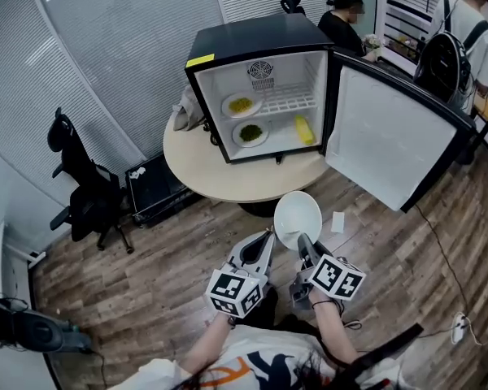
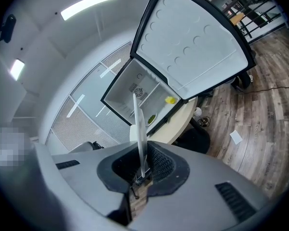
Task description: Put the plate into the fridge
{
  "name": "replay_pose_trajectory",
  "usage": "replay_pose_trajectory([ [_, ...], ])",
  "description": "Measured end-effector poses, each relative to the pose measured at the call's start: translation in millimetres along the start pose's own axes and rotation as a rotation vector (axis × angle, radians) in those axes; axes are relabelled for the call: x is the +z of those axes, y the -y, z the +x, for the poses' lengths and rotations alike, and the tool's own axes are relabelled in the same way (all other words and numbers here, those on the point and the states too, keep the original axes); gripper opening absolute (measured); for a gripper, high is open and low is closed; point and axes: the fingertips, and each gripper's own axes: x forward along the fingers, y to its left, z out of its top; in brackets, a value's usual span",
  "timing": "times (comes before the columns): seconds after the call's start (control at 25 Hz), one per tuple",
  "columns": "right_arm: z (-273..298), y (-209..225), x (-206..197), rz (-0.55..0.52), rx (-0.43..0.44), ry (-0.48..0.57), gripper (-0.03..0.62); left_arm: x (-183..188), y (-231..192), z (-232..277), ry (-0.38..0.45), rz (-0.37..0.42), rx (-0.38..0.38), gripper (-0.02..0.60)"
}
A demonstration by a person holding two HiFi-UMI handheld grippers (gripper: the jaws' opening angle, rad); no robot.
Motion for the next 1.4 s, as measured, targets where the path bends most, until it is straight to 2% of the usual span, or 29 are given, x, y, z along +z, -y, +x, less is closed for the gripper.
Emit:
replay_pose_trajectory([
  [0.24, 19.9, 9.1, 10.3, 0.019, -0.014, 0.006, 0.031, -1.5, -11.7, 19.5, -0.008, 0.015, -0.019, 0.011],
  [0.48, 55.1, 10.1, 21.4, 0.031, -0.037, 0.003, 0.031, 5.8, -45.2, 43.7, 0.001, -0.006, -0.030, 0.011],
  [0.96, 160.6, 1.6, 40.7, 0.125, -0.079, 0.004, 0.031, 25.5, -143.9, 100.6, -0.016, 0.065, -0.065, 0.011],
  [1.16, 199.4, 1.6, 44.5, 0.184, -0.102, 0.008, 0.031, 32.1, -189.6, 117.9, -0.014, 0.055, -0.069, 0.011],
  [1.4, 236.9, 1.4, 47.5, 0.228, -0.128, 0.033, 0.031, 32.5, -223.1, 133.1, -0.024, 0.069, -0.119, 0.011],
])
